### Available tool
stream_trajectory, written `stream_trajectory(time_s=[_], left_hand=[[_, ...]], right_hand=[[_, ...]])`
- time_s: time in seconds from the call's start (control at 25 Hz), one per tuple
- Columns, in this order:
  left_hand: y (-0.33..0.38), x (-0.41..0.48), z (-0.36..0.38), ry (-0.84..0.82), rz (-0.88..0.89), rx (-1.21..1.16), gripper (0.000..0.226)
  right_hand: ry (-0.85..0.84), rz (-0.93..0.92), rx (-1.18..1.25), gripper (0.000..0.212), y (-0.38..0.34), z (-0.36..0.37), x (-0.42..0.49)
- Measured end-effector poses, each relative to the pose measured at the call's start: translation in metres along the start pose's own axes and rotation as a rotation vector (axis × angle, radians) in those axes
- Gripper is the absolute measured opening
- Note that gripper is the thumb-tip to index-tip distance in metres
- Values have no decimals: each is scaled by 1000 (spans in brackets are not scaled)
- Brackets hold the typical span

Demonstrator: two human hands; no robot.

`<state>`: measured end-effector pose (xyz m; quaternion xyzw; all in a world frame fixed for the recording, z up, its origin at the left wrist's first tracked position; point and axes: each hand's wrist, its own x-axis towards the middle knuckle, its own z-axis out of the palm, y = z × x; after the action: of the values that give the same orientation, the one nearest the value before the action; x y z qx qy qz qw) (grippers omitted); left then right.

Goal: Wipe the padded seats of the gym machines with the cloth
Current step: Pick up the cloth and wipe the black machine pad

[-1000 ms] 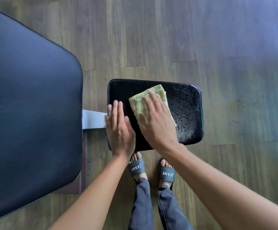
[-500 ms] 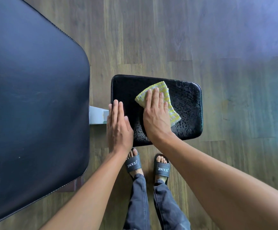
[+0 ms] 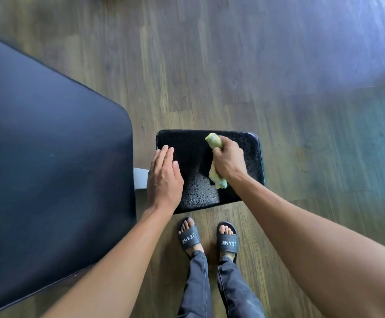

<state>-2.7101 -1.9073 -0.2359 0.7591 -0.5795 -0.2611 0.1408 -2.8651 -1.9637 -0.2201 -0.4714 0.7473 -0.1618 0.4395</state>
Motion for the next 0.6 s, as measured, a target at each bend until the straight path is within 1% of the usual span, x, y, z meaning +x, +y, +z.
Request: stream_trajectory(time_s=[0.12,0.16,0.24,0.32,0.36,0.44,0.6], left_hand=[[29,1,-38,-7,20,8,42],[39,1,-50,-7,29,16,42],[57,-2,-71,-6,57,38,41],[80,-8,-94,-4,95,42,41],[91,-10,-103,-1,109,42,40],[114,-18,-121,4,137,45,40],[159,-42,-149,8,226,61,39]], right_hand=[[-73,168,514,21,-17,-37,-23],[-126,229,700,21,-22,-51,-30],[-307,313,996,25,-33,-78,-47],[-482,308,1083,36,-45,-105,-65],[-515,287,1078,41,-52,-115,-73],[-507,239,1050,42,-66,-134,-89],[-455,180,1064,36,-76,-181,-124]])
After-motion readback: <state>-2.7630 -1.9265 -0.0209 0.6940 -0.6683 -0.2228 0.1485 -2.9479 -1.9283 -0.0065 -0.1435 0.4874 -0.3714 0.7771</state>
